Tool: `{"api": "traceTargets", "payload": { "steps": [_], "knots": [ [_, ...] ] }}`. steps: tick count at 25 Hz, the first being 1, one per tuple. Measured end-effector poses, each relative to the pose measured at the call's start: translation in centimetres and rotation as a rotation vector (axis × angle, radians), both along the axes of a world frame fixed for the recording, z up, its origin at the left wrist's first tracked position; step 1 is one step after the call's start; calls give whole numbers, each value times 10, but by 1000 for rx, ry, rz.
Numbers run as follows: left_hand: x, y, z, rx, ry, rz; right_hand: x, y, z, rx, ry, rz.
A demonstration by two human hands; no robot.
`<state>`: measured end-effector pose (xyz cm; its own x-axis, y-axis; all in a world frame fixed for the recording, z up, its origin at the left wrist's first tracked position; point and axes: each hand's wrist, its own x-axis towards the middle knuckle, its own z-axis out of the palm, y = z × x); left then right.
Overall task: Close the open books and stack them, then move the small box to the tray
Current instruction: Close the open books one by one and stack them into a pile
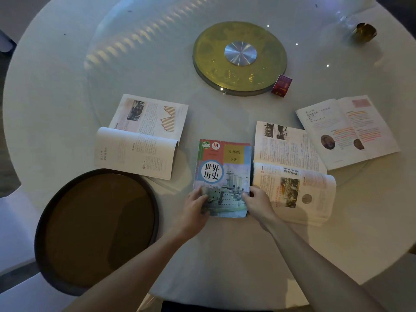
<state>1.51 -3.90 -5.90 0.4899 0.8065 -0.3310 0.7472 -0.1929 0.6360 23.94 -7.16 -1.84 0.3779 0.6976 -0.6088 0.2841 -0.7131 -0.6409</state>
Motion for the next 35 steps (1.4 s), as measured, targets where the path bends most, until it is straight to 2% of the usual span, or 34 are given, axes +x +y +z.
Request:
{"api": "traceTargets", "payload": {
  "steps": [4,8,11,15,19,22,25,30,35],
  "knots": [
    [-7,7,7,77,-15,41,-10,7,-11,-28,-181,98],
    [-4,12,12,91,141,2,-13,14,-6,-38,-483,332],
    [4,13,18,101,226,-18,-8,14,4,-30,-563,407],
    [32,22,33,63,220,-5,18,0,18,53,-513,270],
    [91,25,50,-88,48,22,84,-24,28,129,-460,-25],
    [131,26,52,-252,-112,160,138,-40,25,88,-473,-153],
    [166,24,56,-379,-184,252,180,-55,21,-1,-460,-280],
    [196,13,52,-412,-126,416,223,-78,9,-107,-122,-393],
    [195,13,67,-469,-202,603,254,-83,16,-9,25,-358]
  ]
}}
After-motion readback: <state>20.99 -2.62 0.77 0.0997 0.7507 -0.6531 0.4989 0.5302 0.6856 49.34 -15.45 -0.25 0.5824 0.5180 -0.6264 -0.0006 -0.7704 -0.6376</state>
